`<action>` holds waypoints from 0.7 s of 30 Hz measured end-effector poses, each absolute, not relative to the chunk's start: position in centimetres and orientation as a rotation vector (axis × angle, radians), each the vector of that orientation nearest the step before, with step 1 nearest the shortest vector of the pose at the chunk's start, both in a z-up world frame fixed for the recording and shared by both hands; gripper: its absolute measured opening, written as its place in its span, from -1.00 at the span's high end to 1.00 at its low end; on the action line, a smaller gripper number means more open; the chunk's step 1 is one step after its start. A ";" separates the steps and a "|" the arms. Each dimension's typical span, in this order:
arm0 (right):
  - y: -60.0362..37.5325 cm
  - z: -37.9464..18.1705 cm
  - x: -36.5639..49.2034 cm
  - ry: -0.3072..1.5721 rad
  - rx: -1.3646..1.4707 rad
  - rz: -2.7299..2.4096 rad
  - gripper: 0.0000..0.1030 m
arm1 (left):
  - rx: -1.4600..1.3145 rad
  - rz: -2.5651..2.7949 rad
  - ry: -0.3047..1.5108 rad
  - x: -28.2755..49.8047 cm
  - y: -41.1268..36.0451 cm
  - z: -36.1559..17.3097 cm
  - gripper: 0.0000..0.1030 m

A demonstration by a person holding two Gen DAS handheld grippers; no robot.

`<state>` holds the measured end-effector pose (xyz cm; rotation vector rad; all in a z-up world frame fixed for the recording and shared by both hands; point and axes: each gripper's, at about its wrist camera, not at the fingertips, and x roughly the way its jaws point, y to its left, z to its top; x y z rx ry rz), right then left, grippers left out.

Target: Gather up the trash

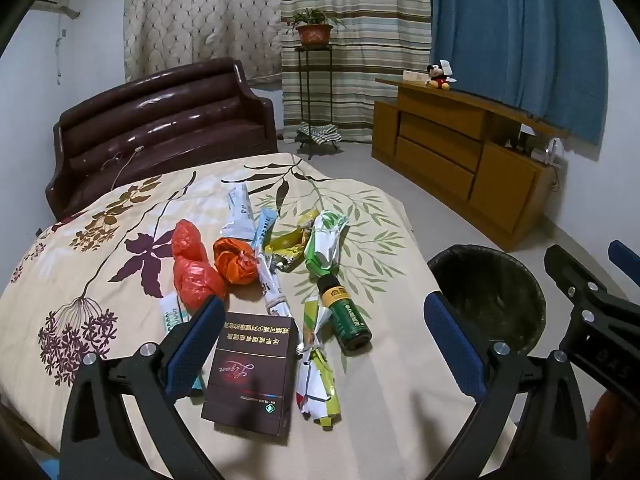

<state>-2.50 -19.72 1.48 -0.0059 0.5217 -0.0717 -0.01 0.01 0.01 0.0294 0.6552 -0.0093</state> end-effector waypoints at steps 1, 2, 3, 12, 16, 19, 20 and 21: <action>-19.7 1.5 -2.5 0.522 -0.005 -0.072 -0.92 | 0.029 -0.010 0.652 0.0 0.0 0.0 -0.88; -19.7 1.5 -2.5 0.522 -0.006 -0.071 -0.92 | 0.030 -0.010 0.652 0.0 0.0 0.0 -0.88; -19.7 1.5 -2.5 0.520 -0.006 -0.071 -0.92 | 0.029 -0.011 0.652 0.0 0.0 0.0 -0.88; -19.8 1.4 -2.4 0.523 -0.006 -0.072 -0.92 | 0.021 -0.010 0.655 0.0 0.1 0.0 -0.88; -19.9 1.4 -2.4 0.523 -0.006 -0.072 -0.92 | 0.026 -0.009 0.653 0.0 0.0 0.0 -0.88; -19.9 1.4 -2.4 0.524 -0.006 -0.072 -0.92 | 0.024 -0.010 0.655 0.0 0.0 0.0 -0.88; -19.9 1.4 -2.4 0.525 -0.006 -0.072 -0.92 | 0.025 -0.010 0.655 0.0 0.0 0.0 -0.88; -19.9 1.4 -2.4 0.525 -0.006 -0.071 -0.92 | 0.024 -0.010 0.655 0.0 0.1 0.0 -0.88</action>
